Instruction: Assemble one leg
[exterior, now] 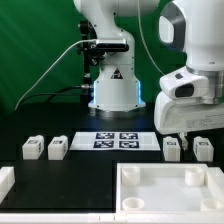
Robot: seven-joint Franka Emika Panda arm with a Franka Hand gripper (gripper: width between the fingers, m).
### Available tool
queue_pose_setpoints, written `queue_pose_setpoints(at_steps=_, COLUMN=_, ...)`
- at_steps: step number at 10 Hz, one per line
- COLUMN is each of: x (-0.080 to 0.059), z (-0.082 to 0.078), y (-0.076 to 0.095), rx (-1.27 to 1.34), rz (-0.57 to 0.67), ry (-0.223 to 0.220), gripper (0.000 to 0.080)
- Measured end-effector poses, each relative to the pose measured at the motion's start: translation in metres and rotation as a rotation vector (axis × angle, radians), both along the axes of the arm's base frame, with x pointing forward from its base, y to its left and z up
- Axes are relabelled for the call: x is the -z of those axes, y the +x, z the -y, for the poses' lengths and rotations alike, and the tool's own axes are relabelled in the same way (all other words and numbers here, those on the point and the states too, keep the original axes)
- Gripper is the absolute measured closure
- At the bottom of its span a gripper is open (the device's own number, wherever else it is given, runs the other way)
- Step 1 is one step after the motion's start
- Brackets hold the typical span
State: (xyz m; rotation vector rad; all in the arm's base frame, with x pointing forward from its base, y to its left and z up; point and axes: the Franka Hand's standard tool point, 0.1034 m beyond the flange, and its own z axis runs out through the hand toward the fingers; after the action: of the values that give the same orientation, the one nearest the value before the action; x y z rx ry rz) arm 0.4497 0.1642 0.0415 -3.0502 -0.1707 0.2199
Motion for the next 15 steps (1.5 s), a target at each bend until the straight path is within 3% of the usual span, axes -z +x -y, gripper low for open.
queue_pose_setpoints(at_steps=1, x=0.001, z=0.002, y=-0.008, rx=-0.011, rz=-0.081, ry=-0.018, gripper=0.0150)
queue_pose_setpoints(at_steps=3, x=-0.003, z=-0.009, y=-0.020, rx=0.102, rz=-0.299, ry=-0.057, gripper=0.0150)
queue_pose_setpoints(at_steps=5, x=0.012, z=-0.017, y=-0.046, rx=0.108, rz=-0.523, ry=-0.110, gripper=0.0150)
queue_pose_setpoints(at_steps=7, x=0.029, z=-0.012, y=-0.061, rx=0.056, rz=-0.645, ry=-0.110, gripper=0.0150)
queue_pose_setpoints(at_steps=8, x=0.029, z=-0.011, y=-0.061, rx=0.054, rz=-0.703, ry=-0.114, gripper=0.0150)
queue_pose_setpoints(at_steps=14, x=0.034, z=-0.021, y=-0.067, rx=0.094, rz=-0.757, ry=-0.110, gripper=0.0150)
queue_pose_setpoints(at_steps=15, x=0.034, z=-0.021, y=-0.067, rx=0.094, rz=-0.757, ry=-0.110, gripper=0.0246)
